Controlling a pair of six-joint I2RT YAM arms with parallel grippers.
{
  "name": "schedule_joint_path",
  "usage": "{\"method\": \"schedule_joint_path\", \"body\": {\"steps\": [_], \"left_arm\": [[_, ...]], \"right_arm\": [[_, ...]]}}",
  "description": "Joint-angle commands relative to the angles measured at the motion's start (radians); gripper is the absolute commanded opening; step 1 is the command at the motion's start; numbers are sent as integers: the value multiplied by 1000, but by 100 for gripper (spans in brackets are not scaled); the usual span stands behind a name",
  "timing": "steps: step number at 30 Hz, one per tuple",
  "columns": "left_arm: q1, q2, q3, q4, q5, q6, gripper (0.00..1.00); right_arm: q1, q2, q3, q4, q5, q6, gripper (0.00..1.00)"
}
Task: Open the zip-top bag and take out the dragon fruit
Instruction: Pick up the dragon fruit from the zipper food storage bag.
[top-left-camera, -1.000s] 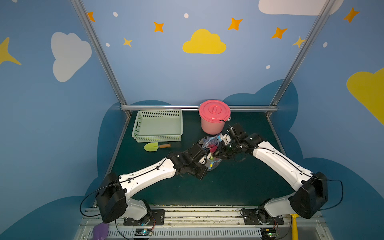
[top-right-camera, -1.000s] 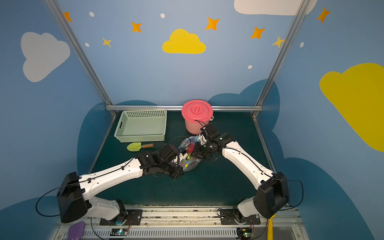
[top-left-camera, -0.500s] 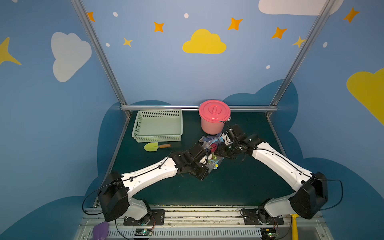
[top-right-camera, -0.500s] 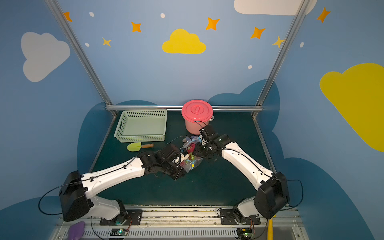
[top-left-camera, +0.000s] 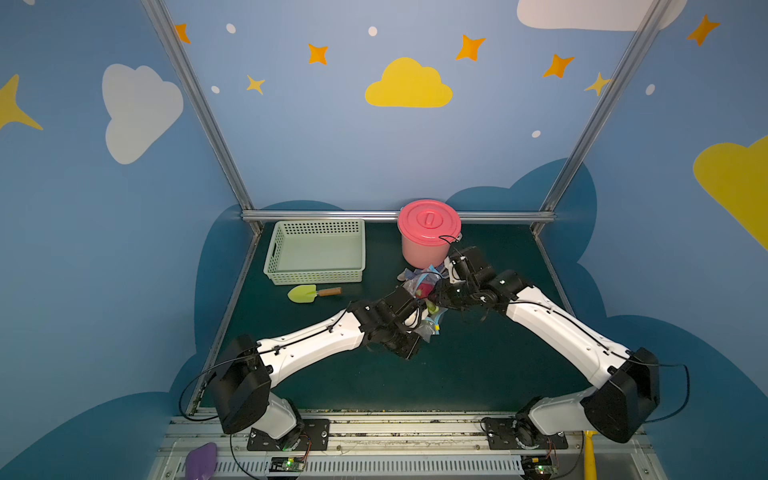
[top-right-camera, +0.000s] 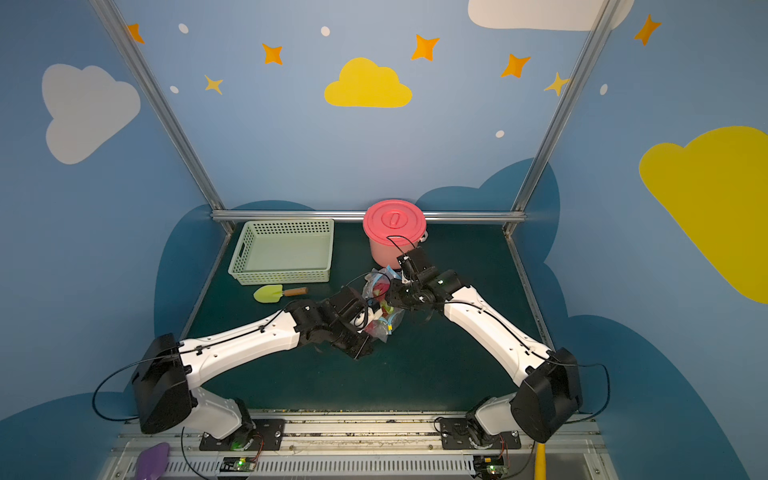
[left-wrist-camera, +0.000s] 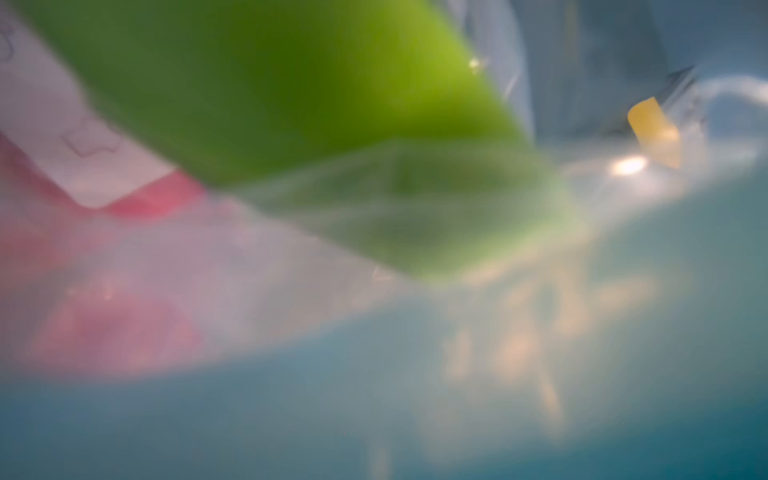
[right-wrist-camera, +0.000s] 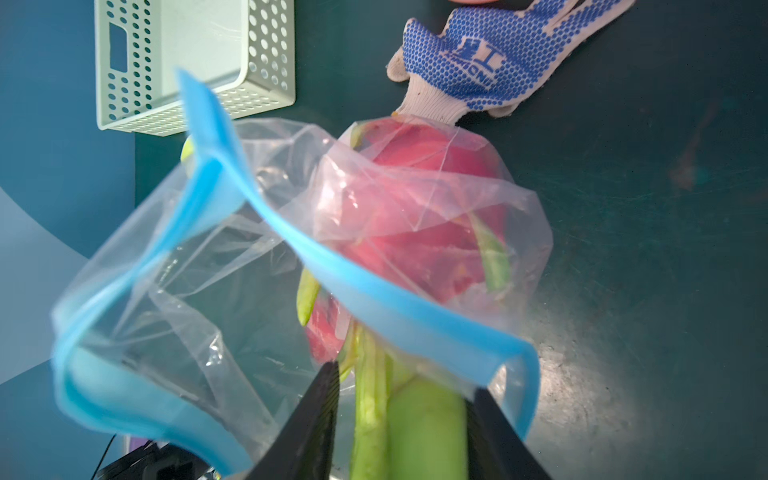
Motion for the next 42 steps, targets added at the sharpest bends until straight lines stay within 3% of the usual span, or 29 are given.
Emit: {"method": "schedule_joint_path", "body": {"steps": [1, 5, 15, 16, 19, 25, 27, 30, 37, 42], "left_arm": [[-1, 17, 36, 5, 2, -3, 11], [0, 36, 54, 8, 8, -5, 11], [11, 52, 72, -20, 24, 10, 12], [13, 49, 70, -22, 24, 10, 12], [24, 41, 62, -23, 29, 9, 12], [48, -26, 47, -23, -1, -14, 18], [66, -63, 34, -20, -17, -26, 40], [97, -120, 8, -5, -35, -48, 47], [163, -227, -24, -7, -76, -70, 75], [214, -318, -15, 0, -114, -63, 90]], "right_arm": [[8, -38, 25, 16, 43, -18, 40], [2, -56, -12, 70, 65, -8, 40], [-18, 79, 47, 46, 75, -53, 33], [-18, 88, 54, 41, 76, -58, 29], [-12, 92, 69, 35, 109, -67, 2], [21, 13, 119, 10, 160, -113, 0], [26, -18, 144, -14, 169, -118, 0], [15, -70, 151, 26, 90, -144, 0], [-47, -152, 141, 151, -152, -245, 0], [-85, -139, 129, 184, -323, -266, 0]]}}
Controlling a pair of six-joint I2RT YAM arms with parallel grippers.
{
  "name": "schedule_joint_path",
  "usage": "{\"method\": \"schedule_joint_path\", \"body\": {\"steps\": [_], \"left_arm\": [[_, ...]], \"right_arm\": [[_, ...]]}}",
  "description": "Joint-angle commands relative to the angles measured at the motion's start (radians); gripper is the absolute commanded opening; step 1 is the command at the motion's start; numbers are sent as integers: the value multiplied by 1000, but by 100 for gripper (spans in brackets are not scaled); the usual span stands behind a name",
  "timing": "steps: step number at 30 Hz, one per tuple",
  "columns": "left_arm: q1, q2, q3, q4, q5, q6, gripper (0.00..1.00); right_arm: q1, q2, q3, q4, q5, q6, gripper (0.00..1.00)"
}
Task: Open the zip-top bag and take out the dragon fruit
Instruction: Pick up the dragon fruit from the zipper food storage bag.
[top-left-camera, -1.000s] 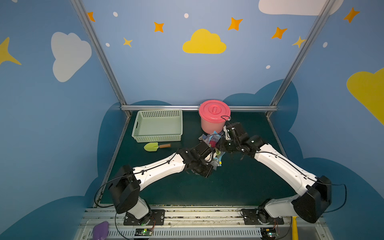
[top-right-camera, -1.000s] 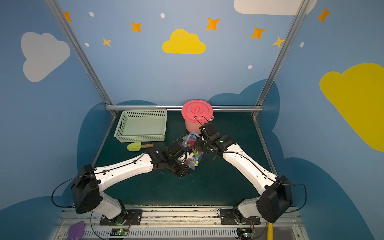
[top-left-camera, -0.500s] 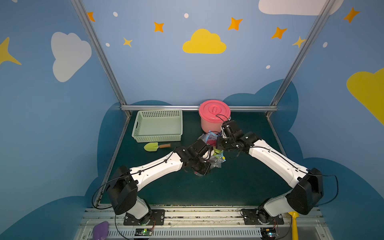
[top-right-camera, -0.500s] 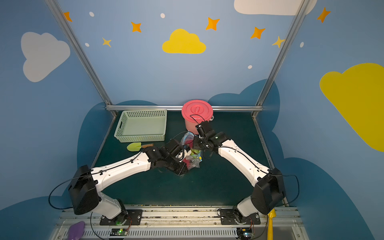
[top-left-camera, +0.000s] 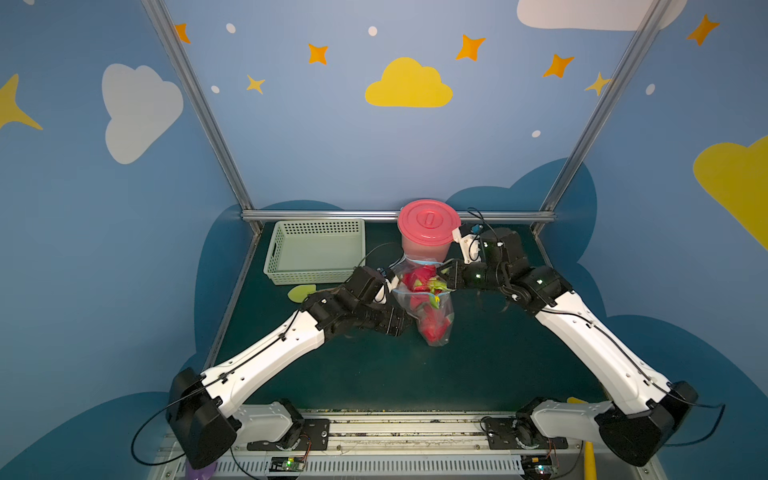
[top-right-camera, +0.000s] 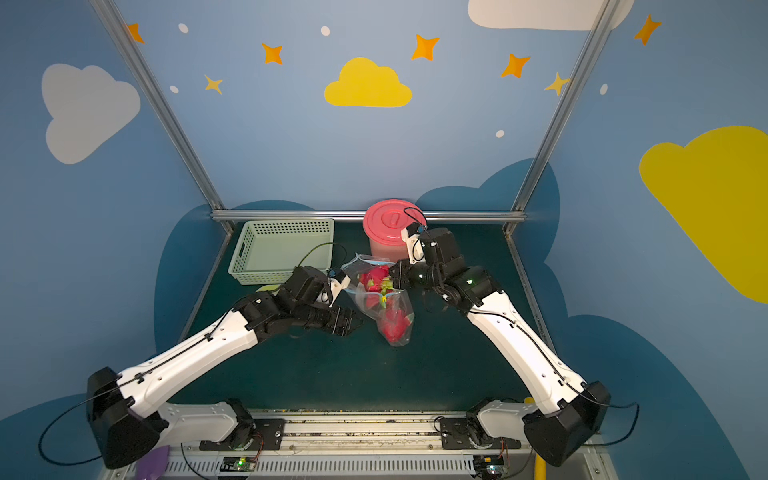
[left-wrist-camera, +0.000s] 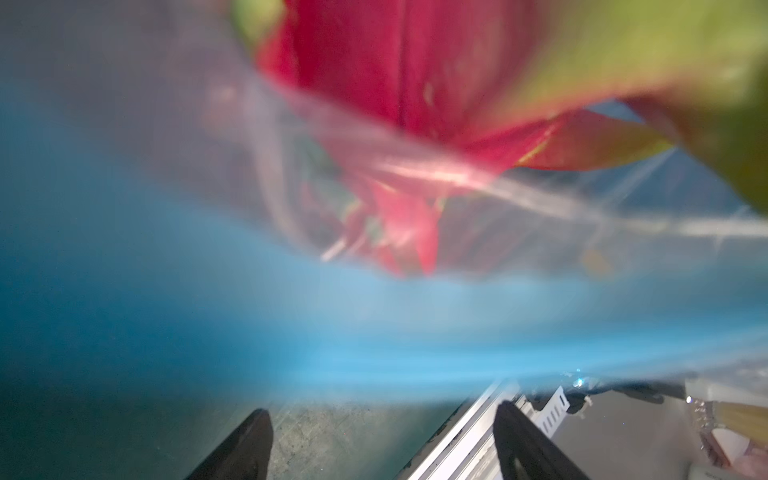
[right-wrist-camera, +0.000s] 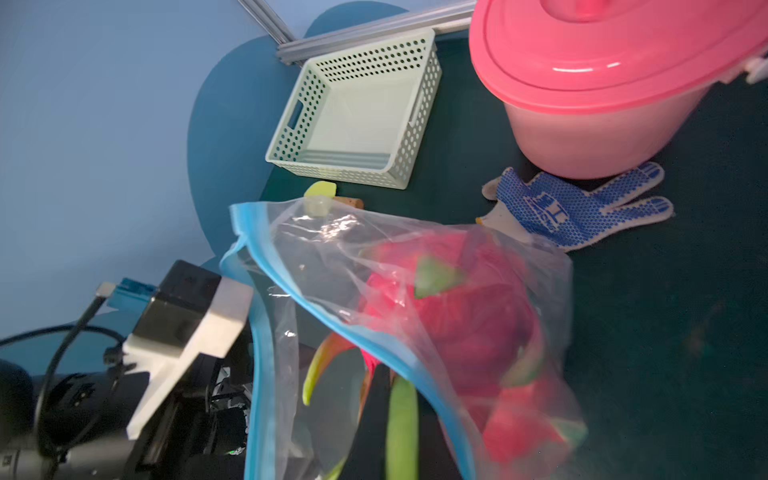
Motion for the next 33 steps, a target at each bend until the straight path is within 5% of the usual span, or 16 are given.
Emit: {"method": "schedule_joint_path", "body": {"steps": [1, 7, 12, 14, 16, 17, 20, 23, 29, 33], "left_arm": [[29, -63, 1, 9, -68, 4, 93], [114, -60, 51, 46, -18, -21, 100], [141, 91, 155, 1, -1, -26, 98], [152, 146, 175, -14, 19, -25, 80], [165, 188, 194, -26, 67, -31, 36], [165, 209, 212, -50, 82, -18, 22], [164, 242, 216, -69, 92, -10, 9], [164, 228, 186, -41, 90, -23, 8], [170, 220, 183, -45, 69, -33, 13], [190, 237, 196, -68, 62, -58, 43]], "right_arm": [[-12, -10, 4, 124, -167, -40, 0], [-13, -32, -35, 258, -253, -20, 0], [-16, -19, -85, 339, -311, 56, 0], [-17, -19, -103, 389, -306, 102, 0], [-17, -8, -108, 395, -276, 166, 0], [-16, -4, -102, 394, -246, 207, 0], [-35, -15, -110, 411, -121, 360, 0], [-92, -25, -192, 568, -133, 551, 0], [-132, -29, -251, 763, -237, 680, 0], [-133, 16, -237, 845, -395, 701, 0]]}}
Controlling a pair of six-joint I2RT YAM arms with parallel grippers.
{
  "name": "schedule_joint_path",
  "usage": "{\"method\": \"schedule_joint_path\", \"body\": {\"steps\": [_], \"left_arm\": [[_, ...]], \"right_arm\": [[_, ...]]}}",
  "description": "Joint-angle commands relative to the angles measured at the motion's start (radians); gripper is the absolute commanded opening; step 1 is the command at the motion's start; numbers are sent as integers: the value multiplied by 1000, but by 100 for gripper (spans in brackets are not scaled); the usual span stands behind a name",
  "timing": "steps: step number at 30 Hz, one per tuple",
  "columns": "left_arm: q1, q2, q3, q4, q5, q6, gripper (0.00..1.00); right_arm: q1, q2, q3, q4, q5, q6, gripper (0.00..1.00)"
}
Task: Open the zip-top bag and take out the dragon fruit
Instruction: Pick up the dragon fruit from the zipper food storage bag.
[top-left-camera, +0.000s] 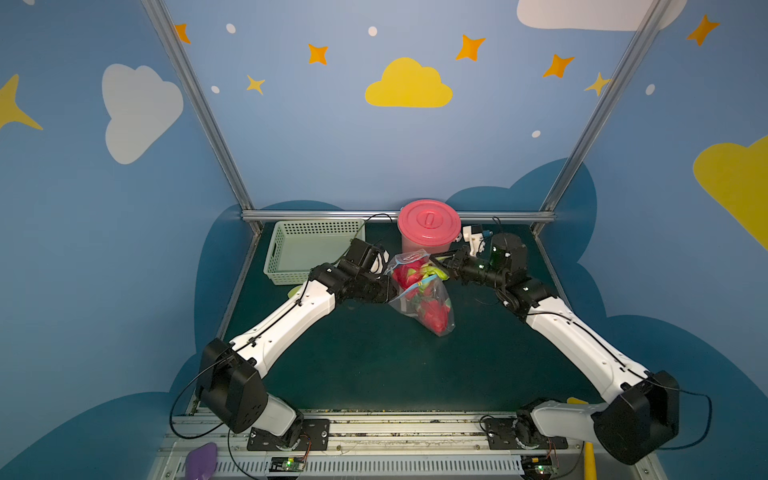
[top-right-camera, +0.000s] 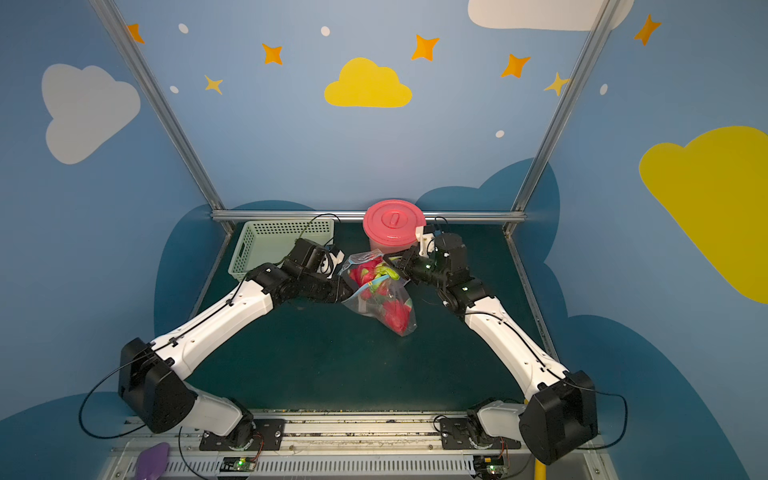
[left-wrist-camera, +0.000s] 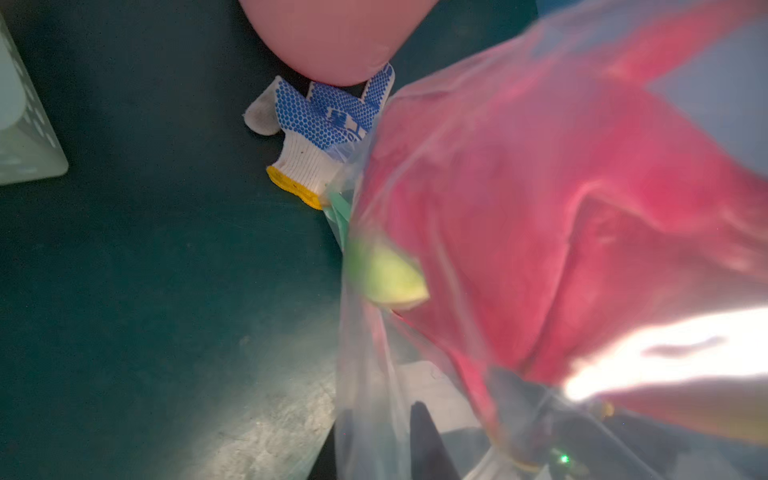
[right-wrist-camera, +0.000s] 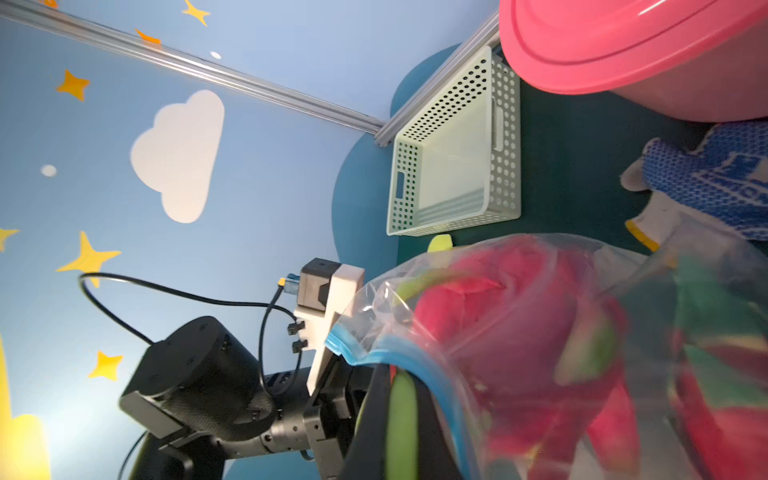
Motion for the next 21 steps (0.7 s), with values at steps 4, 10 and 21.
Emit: {"method": "schedule_joint_path", "body": {"steps": [4, 10, 21], "left_arm": [[39, -43, 36, -42, 10, -27, 63], [38, -215, 9, 71, 28, 42, 87], [-146, -132, 306, -262, -109, 108, 72]], "right_arm": [[32, 34, 167, -95, -181, -151, 0], [55, 50, 131, -84, -155, -145, 0], [109, 119, 216, -219, -103, -203, 0]]}}
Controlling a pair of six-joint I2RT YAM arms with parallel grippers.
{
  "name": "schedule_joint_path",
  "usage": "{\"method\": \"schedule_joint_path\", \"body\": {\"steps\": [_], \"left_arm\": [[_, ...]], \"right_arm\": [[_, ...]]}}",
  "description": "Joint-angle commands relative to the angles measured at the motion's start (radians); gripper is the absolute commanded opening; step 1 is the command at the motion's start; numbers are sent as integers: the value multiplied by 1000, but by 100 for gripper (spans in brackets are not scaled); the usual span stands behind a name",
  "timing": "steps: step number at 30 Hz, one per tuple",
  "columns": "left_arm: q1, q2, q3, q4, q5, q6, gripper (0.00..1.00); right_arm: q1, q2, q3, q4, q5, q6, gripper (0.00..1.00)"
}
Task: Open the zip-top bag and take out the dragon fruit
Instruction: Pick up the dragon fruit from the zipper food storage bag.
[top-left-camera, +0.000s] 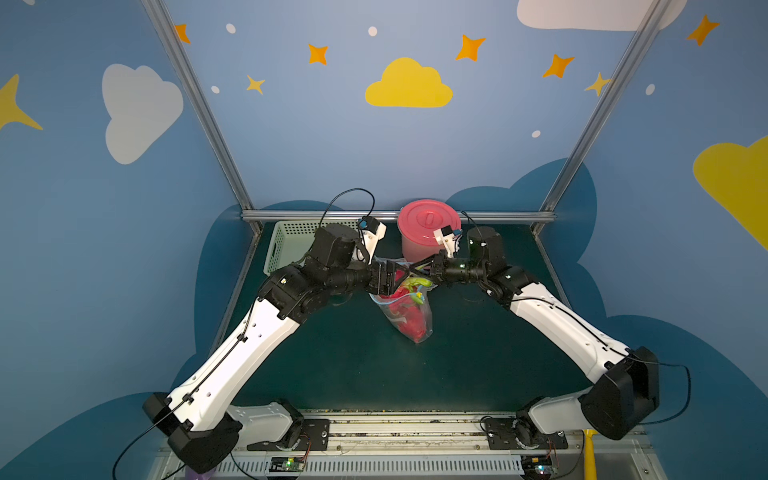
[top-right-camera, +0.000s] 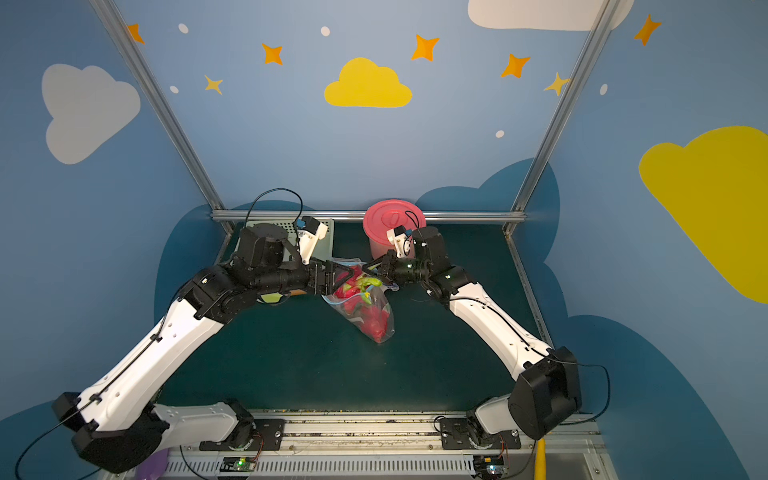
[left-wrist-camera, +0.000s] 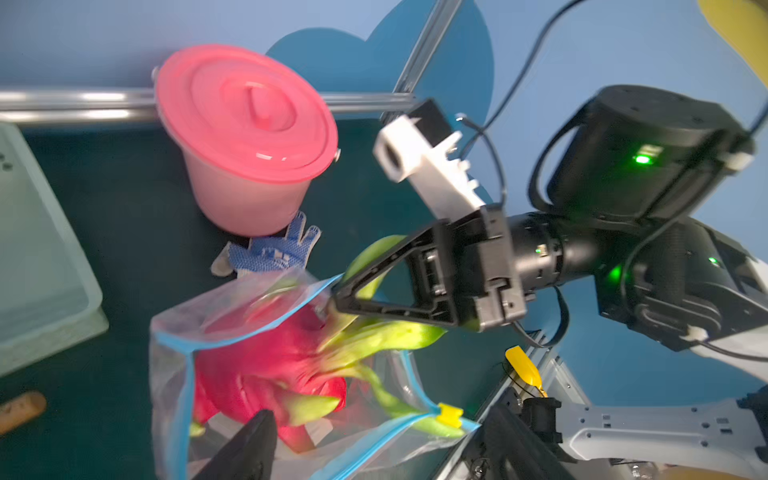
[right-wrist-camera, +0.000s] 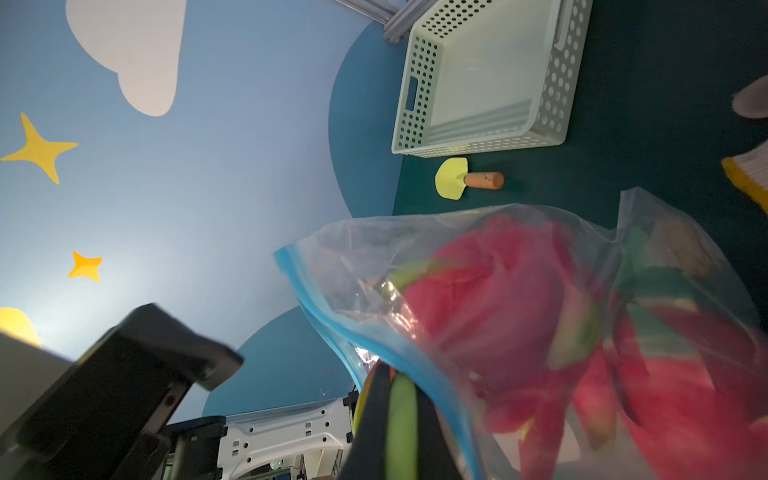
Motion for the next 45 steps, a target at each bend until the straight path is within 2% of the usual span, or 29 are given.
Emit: {"method": "schedule_joint_path", "body": {"steps": [1, 7, 11, 14, 30, 41, 45], "left_arm": [[-53, 80, 53, -180, -85, 0, 69], [-69, 186, 100, -296, -185, -105, 65], [-68, 234, 145, -313, -217, -116, 64], [-67, 263, 188, -342, -243, -115, 60], [-73, 344, 216, -463, -245, -98, 46], [-72, 377, 243, -474, -234, -80, 6], [-72, 394, 259, -501, -222, -68, 4]], "right_arm": [[12, -5, 66, -34, 22, -37, 0], [36, -4, 100, -93, 62, -59, 0], [55, -11, 101, -105, 76, -67, 0], [62, -15, 95, -101, 83, -62, 0], [73, 7, 110, -93, 104, -56, 0], [90, 9, 91, -91, 105, -54, 0], [92, 0, 70, -89, 111, -58, 0]]}}
